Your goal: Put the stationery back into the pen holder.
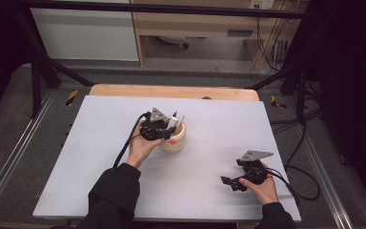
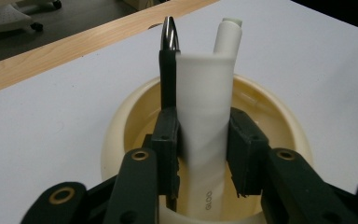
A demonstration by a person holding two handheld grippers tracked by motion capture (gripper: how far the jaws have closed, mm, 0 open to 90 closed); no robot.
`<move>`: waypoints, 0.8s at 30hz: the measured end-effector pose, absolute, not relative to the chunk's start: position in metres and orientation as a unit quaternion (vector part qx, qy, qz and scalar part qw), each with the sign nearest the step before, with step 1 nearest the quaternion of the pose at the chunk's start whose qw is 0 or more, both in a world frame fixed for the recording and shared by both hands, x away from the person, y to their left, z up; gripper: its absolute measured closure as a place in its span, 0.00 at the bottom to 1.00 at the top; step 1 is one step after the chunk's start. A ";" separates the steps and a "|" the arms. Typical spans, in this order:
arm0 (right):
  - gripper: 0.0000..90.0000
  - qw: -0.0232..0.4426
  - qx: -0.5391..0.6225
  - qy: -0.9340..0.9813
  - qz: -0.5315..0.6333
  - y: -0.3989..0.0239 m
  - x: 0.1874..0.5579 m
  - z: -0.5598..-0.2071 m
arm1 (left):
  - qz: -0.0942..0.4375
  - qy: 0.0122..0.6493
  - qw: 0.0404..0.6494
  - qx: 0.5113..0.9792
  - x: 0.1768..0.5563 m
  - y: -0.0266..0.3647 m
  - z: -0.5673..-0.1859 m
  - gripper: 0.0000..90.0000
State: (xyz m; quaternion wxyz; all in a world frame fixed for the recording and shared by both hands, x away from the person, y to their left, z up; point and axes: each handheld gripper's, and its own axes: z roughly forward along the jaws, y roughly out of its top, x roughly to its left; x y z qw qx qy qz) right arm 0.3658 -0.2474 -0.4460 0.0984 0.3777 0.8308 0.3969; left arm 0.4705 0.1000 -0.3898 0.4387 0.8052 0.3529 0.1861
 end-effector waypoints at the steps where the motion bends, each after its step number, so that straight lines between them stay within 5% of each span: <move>1: 0.01 0.097 0.378 0.831 0.397 -0.247 0.366 -0.446 | 0.188 0.352 0.439 0.805 0.470 0.100 -0.389 0.69; 24: 0.01 0.098 0.379 0.830 0.397 -0.247 0.366 -0.446 | 0.186 0.341 0.416 0.822 0.443 0.144 -0.348 0.28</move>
